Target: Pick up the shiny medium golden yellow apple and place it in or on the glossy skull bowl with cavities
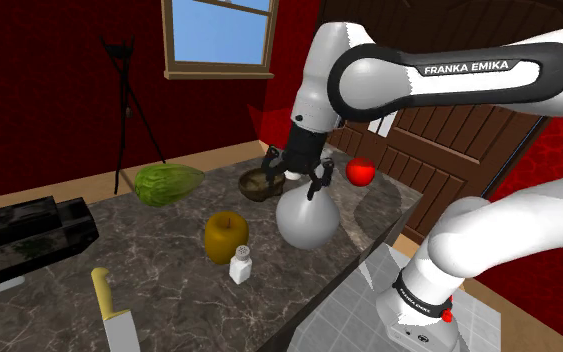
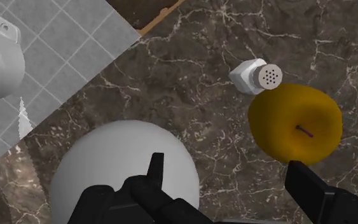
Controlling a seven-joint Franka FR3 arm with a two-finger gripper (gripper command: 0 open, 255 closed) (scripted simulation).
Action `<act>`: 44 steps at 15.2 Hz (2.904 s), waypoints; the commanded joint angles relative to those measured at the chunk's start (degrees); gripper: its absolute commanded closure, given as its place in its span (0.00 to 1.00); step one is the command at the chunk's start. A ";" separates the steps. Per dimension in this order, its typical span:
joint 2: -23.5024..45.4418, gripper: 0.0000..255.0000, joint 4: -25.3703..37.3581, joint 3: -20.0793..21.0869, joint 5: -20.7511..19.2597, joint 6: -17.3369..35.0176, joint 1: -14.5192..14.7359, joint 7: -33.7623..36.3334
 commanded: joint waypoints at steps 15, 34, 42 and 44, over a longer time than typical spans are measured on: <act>22.18 0.00 6.93 19.38 -3.50 23.59 -11.07 32.90; 23.33 1.00 6.51 20.02 -4.16 25.03 -11.33 33.42; 19.47 1.00 10.12 17.77 -2.78 18.00 -10.68 32.63; 18.71 1.00 11.13 17.25 -2.63 16.31 -10.59 32.56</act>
